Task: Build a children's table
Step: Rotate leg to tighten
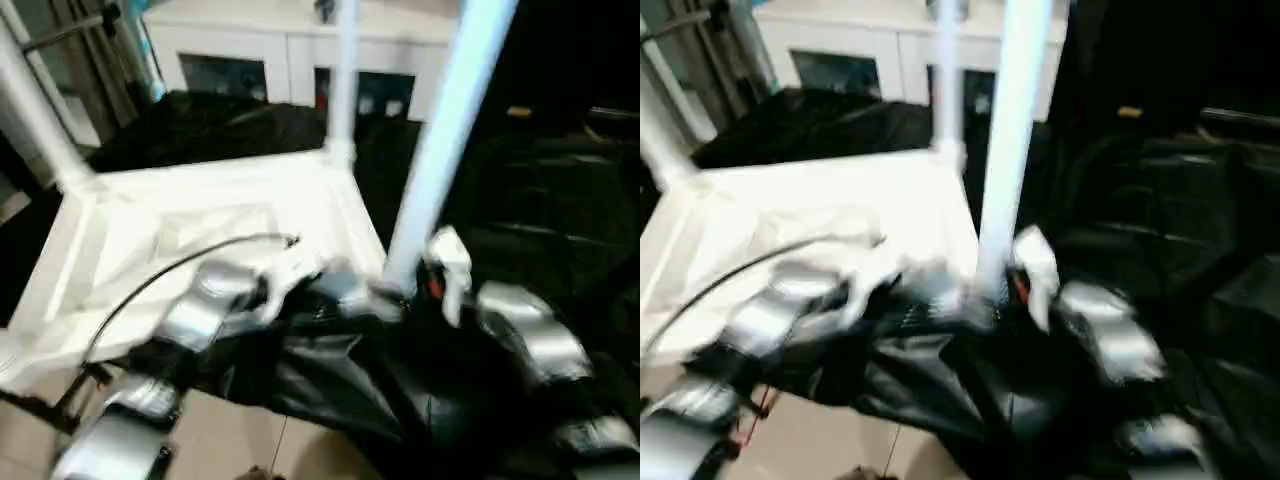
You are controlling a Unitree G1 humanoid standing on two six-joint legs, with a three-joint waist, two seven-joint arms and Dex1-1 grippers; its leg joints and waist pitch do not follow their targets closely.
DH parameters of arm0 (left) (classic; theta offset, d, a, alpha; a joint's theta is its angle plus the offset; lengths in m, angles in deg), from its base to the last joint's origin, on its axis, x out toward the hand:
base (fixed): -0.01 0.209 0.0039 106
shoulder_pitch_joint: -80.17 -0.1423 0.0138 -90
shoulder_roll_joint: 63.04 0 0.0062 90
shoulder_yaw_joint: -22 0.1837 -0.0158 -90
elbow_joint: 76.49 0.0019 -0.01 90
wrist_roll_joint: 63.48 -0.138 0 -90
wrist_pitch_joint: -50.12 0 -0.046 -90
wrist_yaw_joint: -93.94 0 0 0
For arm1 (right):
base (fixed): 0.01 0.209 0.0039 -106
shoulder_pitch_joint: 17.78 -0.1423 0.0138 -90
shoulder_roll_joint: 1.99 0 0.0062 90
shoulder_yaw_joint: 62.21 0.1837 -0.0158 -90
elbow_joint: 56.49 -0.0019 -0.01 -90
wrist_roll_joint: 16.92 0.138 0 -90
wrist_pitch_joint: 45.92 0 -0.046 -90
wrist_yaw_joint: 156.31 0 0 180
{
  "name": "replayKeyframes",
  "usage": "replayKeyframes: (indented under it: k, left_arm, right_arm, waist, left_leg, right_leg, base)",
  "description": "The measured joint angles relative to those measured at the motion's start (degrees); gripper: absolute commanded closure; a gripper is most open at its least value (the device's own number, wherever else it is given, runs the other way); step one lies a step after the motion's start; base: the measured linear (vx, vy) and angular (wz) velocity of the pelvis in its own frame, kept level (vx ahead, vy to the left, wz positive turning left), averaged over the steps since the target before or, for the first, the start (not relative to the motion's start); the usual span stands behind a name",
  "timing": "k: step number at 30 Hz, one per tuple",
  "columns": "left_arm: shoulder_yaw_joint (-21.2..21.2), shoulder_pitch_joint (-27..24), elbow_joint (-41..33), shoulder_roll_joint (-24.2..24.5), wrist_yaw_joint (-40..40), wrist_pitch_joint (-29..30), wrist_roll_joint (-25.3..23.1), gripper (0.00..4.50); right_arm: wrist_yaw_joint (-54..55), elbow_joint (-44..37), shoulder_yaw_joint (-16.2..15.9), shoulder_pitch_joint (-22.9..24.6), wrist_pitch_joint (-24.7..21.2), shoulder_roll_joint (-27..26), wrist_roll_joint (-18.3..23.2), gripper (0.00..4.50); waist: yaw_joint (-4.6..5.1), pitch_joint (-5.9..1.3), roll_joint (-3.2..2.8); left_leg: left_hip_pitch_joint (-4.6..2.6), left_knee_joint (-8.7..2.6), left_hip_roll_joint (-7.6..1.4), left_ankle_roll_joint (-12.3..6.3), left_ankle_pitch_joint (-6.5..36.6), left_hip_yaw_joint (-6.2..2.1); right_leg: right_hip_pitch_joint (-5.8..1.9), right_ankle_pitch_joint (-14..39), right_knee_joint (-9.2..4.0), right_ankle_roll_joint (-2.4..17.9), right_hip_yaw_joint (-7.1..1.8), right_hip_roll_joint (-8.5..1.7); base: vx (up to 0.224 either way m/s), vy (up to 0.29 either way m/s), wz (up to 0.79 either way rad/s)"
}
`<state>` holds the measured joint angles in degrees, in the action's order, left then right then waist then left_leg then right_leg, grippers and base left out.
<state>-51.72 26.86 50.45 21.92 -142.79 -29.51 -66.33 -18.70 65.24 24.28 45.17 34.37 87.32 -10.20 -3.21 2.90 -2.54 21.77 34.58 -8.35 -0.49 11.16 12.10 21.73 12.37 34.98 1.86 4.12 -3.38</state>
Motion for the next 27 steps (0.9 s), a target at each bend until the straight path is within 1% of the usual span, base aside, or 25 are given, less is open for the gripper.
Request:
replayKeyframes:
  k: [3, 5, 8, 9, 10, 11, 12, 14, 15, 18, 21, 24, 27]
  left_arm:
    - [-0.9, 2.5, 3.4, -3.8, 6.7, 2.4, -0.4, 4.50]
    - [-1.1, 3.6, 4.9, -5.3, 9.1, 2.9, -0.5, 4.50]
    - [-1.9, 5.0, 7.1, -7.2, 12.1, 3.0, -1.3, 4.50]
    - [-2.0, 5.2, 7.6, -7.5, 12.6, 2.7, -1.4, 4.50]
    - [-2.0, 5.4, 7.9, -7.6, 12.7, 2.5, -1.4, 4.50]
    - [-1.9, 5.4, 7.9, -7.6, 12.8, 2.3, -1.5, 4.50]
    - [-1.9, 5.4, 7.9, -7.5, 12.8, 2.1, -1.7, 4.50]
    - [-1.7, 5.4, 7.9, -7.4, 12.3, 1.8, -2.0, 4.50]
    - [-1.3, 5.4, 7.8, -7.0, 11.5, 1.3, -2.0, 4.50]
    - [-0.7, 4.5, 6.3, -5.4, 8.7, 0.3, -2.1, 4.50]
    - [-0.5, 3.9, 5.3, -4.5, 6.3, -0.2, -2.0, 4.50]
    - [0.2, 2.2, 2.7, -2.6, 1.5, -1.0, -1.5, 4.50]
    - [0.6, 1.2, 1.6, -0.6, -3.1, -2.3, -1.0, 4.50]
  right_arm:
    - [9.6, 4.0, 2.2, -2.8, 0.0, -3.1, -0.8, 1.72]
    - [13.1, 5.7, 3.2, -3.7, 0.6, -4.2, -0.9, 1.72]
    - [19.0, 8.5, 4.4, -5.4, 2.5, -6.3, -2.3, 1.72]
    - [19.4, 9.4, 4.9, -5.8, 2.9, -6.5, -2.3, 1.38]
    - [19.4, 9.6, 5.3, -6.0, 3.0, -6.7, -2.2, 1.17]
    - [19.4, 9.7, 5.3, -6.0, 3.0, -6.8, -2.1, 1.03]
    - [19.2, 9.7, 5.4, -6.0, 3.0, -7.0, -2.1, 1.00]
    - [18.5, 9.7, 5.4, -6.0, 3.1, -7.0, -2.1, 0.68]
    - [17.1, 9.7, 5.3, -6.0, 3.4, -6.7, -2.1, 0.59]
    - [10.5, 9.1, 4.1, -5.3, 3.8, -4.7, -2.1, 0.59]
    - [6.2, 8.1, 3.6, -4.5, 4.1, -3.1, -1.8, 0.59]
    - [-2.4, 5.3, 2.1, -2.6, 3.5, 0.2, -0.2, 0.59]
    - [-9.9, 2.4, 0.7, -1.3, 1.5, 2.9, 1.2, 0.59]
  waist:
    - [0.09, 0.00, -0.01]
    - [-0.01, -0.01, -0.02]
    - [-0.09, -0.02, -0.04]
    - [-0.15, -0.03, -0.05]
    - [-0.16, -0.03, -0.05]
    - [-0.16, -0.02, -0.05]
    - [-0.13, -0.03, -0.05]
    - [-0.07, -0.02, -0.04]
    - [-0.08, -0.02, -0.05]
    - [-0.01, -0.02, -0.09]
    - [-0.07, -0.03, -0.11]
    - [-0.29, 0.00, -0.17]
    - [-0.45, 0.03, -0.23]
  left_leg:
    - [-0.04, 0.02, 0.03, -0.03, 0.0, 0.02]
    - [-0.08, 0.02, 0.05, -0.04, 0.0, 0.02]
    - [-0.07, -0.01, 0.04, -0.04, 0.0, 0.02]
    - [-0.07, -0.03, 0.04, -0.04, 0.0, 0.02]
    - [-0.06, -0.04, 0.04, -0.04, 0.0, 0.02]
    - [-0.04, -0.06, 0.04, -0.05, 0.0, 0.01]
    - [-0.01, -0.06, 0.03, -0.04, 0.0, 0.01]
    - [0.04, -0.05, 0.02, -0.05, 0.0, 0.01]
    - [0.07, -0.06, 0.02, -0.05, 0.0, 0.01]
    - [0.18, -0.06, 0.02, -0.07, 0.0, 0.02]
    - [0.21, -0.09, 0.00, -0.25, -0.1, 0.01]
    - [0.26, -0.11, -0.02, -0.35, -0.1, 0.01]
    - [0.29, -0.10, -0.02, -0.34, -0.1, 0.01]
  right_leg:
    - [-0.03, 0.0, 0.00, 0.0, -0.06, -0.01]
    - [-0.12, 0.0, 0.00, 0.0, -0.07, -0.02]
    - [-0.11, -0.1, 0.01, -0.1, -0.06, -0.01]
    - [-0.11, -0.1, 0.01, -0.1, -0.06, -0.01]
    - [-0.10, -0.1, 0.01, -0.1, -0.05, -0.01]
    - [-0.09, -0.1, 0.01, -0.1, -0.04, -0.01]
    - [-0.06, -0.1, 0.01, -0.1, -0.04, -0.01]
    - [-0.01, -0.1, 0.01, -0.1, -0.04, -0.01]
    - [0.02, -0.1, 0.01, -0.1, -0.03, -0.01]
    - [0.12, -0.1, 0.00, -0.1, -0.02, -0.01]
    - [0.16, -0.1, 0.00, -0.1, 0.02, -0.01]
    - [0.19, -0.1, -0.02, -0.2, 0.05, -0.01]
    - [0.20, -0.1, -0.01, -0.2, 0.07, -0.01]
  base:
    - [0.000, 0.000, 0.00]
    - [0.000, 0.000, 0.00]
    - [0.000, 0.000, 0.00]
    - [0.000, 0.000, 0.00]
    - [0.000, 0.000, 0.00]
    - [0.000, 0.000, 0.00]
    - [0.000, 0.000, 0.00]
    - [0.000, 0.000, 0.00]
    - [0.000, 0.000, 0.00]
    - [0.000, 0.000, 0.00]
    - [0.000, 0.000, 0.00]
    - [0.000, 0.000, 0.00]
    - [0.000, 0.000, 0.00]
